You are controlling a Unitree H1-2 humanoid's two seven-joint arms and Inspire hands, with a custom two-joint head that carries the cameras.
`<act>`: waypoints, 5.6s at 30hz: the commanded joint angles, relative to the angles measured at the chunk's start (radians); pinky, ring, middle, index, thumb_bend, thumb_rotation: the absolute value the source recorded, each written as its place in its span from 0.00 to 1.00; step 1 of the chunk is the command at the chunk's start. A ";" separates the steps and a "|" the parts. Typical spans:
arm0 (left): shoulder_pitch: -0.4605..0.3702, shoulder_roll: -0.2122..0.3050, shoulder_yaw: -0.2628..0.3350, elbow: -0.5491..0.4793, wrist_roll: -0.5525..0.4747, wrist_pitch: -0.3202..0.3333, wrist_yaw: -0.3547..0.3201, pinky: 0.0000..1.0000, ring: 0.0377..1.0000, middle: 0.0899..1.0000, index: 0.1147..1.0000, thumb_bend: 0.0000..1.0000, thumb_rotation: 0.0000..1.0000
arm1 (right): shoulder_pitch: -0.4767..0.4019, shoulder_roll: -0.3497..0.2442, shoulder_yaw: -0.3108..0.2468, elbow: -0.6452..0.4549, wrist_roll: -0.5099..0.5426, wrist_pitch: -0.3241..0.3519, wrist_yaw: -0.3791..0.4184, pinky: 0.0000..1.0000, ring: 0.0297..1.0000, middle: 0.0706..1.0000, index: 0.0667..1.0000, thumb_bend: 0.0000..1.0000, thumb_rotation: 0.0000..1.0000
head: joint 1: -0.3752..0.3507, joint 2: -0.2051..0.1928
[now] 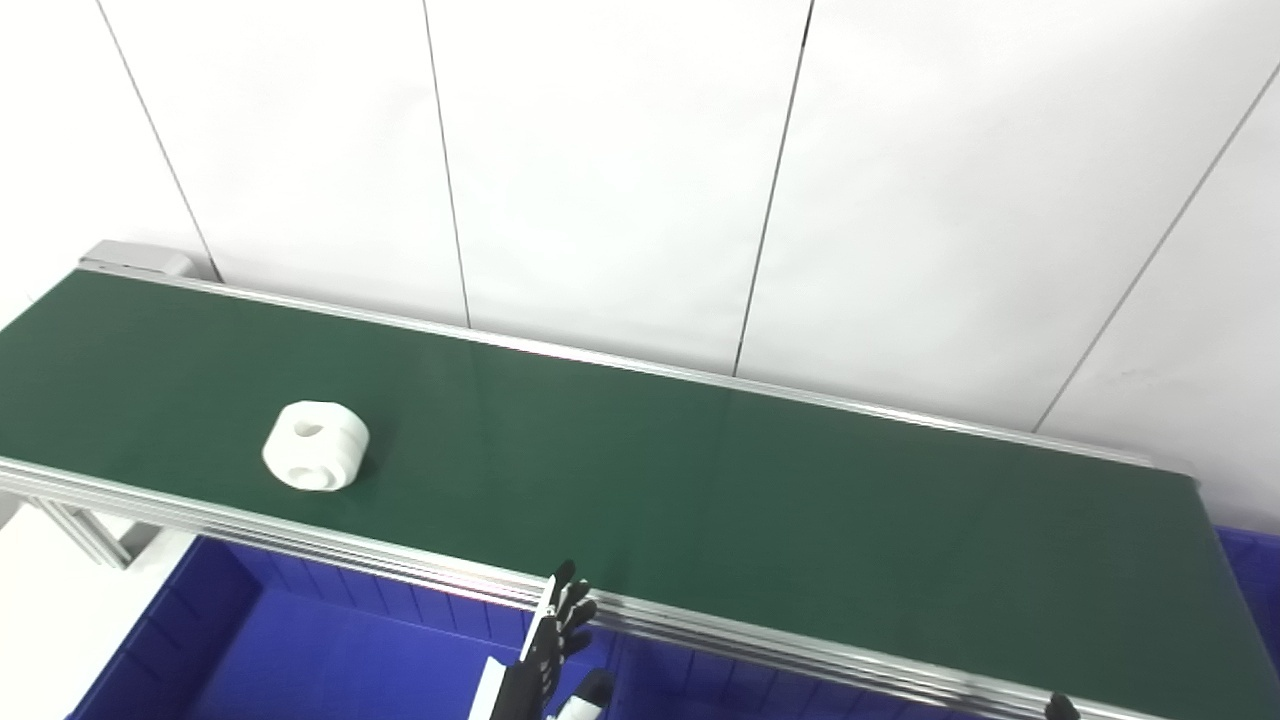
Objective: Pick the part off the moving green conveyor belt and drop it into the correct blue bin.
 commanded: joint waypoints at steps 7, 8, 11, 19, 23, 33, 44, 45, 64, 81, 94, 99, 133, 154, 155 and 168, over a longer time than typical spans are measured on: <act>-0.021 -0.074 -0.041 0.015 0.033 -0.037 0.034 0.77 0.86 0.93 0.95 0.75 0.82 | -0.025 -0.031 -0.008 0.013 0.030 -0.086 0.030 1.00 1.00 1.00 1.00 0.26 1.00 | 0.046 -0.010; -0.021 -0.075 -0.042 0.016 0.036 -0.037 0.037 0.77 0.86 0.93 0.95 0.75 0.82 | -0.025 -0.035 -0.008 0.013 0.035 -0.083 0.036 1.00 1.00 1.00 1.00 0.26 1.00 | 0.046 -0.010; -0.027 -0.080 -0.046 0.019 0.039 -0.045 0.045 0.75 0.85 0.93 0.93 0.76 0.81 | -0.029 -0.041 -0.010 0.010 0.044 -0.076 0.045 1.00 1.00 1.00 1.00 0.22 1.00 | 0.081 -0.006; -0.027 -0.061 -0.055 -0.049 0.049 -0.074 0.035 0.73 0.84 0.84 0.93 0.72 0.73 | -0.034 -0.031 -0.006 -0.005 0.050 -0.049 0.052 1.00 1.00 1.00 1.00 0.17 1.00 | 0.096 -0.001; -0.036 -0.020 -0.051 -0.128 0.087 -0.078 0.022 0.71 0.80 0.82 0.91 0.73 0.67 | -0.039 -0.024 -0.003 0.004 0.046 -0.057 0.053 1.00 1.00 1.00 1.00 0.18 1.00 | 0.080 -0.003; -0.366 0.329 0.069 -0.302 0.339 0.078 -0.173 0.73 0.79 0.81 0.81 0.88 0.61 | -0.050 -0.002 -0.002 0.016 0.047 -0.064 0.054 1.00 1.00 1.00 1.00 0.33 1.00 | 0.044 -0.005; -0.697 0.594 0.028 0.019 0.506 0.040 -0.233 0.86 0.84 0.81 0.79 0.93 0.46 | -0.045 0.005 -0.004 0.010 0.052 -0.073 0.053 1.00 0.97 1.00 1.00 0.50 1.00 | 0.025 0.010; -0.715 0.604 0.022 0.055 0.513 0.035 -0.229 0.85 0.84 0.81 0.79 0.93 0.45 | -0.043 0.006 -0.003 0.007 0.050 -0.073 0.053 1.00 0.97 1.00 1.00 0.51 1.00 | 0.023 0.012; -0.841 0.695 -0.114 0.462 0.529 -0.026 -0.277 0.86 0.86 0.85 0.78 0.91 0.38 | -0.022 0.027 0.000 -0.041 0.032 -0.051 0.042 0.99 0.96 1.00 1.00 0.65 1.00 | -0.001 0.041; -0.836 0.755 -0.133 0.395 0.597 0.001 -0.295 0.74 0.80 0.78 0.73 0.92 0.38 | -0.012 0.030 -0.001 -0.076 0.021 -0.009 0.040 0.99 0.94 1.00 1.00 0.64 1.00 | -0.008 0.057; -0.861 0.762 -0.174 0.351 0.719 0.060 -0.288 0.51 0.49 0.50 0.51 0.91 0.22 | -0.014 0.028 -0.002 -0.079 0.008 -0.012 0.039 0.98 0.93 1.00 1.00 0.64 1.00 | -0.012 0.072; -0.865 0.751 -0.179 0.348 0.714 0.063 -0.296 0.35 0.34 0.38 0.44 0.53 0.03 | -0.011 0.032 -0.005 -0.087 -0.004 -0.012 0.033 0.95 0.92 0.99 1.00 0.64 1.00 | -0.013 0.077; -0.626 0.752 -0.040 -0.252 0.590 0.232 -0.554 0.32 0.35 0.40 0.45 0.52 0.00 | 0.003 -0.009 -0.008 -0.247 0.060 0.183 0.078 1.00 0.95 1.00 1.00 0.69 1.00 | 0.043 0.253; -0.482 0.732 -0.121 -0.170 0.678 0.252 -0.631 0.27 0.31 0.37 0.45 0.52 0.00 | -0.020 -0.041 -0.053 -0.374 0.194 0.321 0.107 0.90 0.88 0.95 0.97 0.71 0.92 | 0.119 0.422; -0.479 0.733 -0.127 -0.156 0.682 0.254 -0.632 0.26 0.30 0.36 0.45 0.52 0.00 | -0.019 -0.040 -0.054 -0.380 0.196 0.333 0.106 0.89 0.88 0.95 0.96 0.72 0.91 | 0.119 0.424; -0.528 0.728 -0.217 -0.132 0.866 0.441 -0.939 0.58 0.67 0.68 0.62 0.83 0.41 | -0.028 -0.029 -0.050 -0.369 0.163 0.338 0.102 0.90 0.88 0.96 0.96 0.70 0.91 | 0.100 0.411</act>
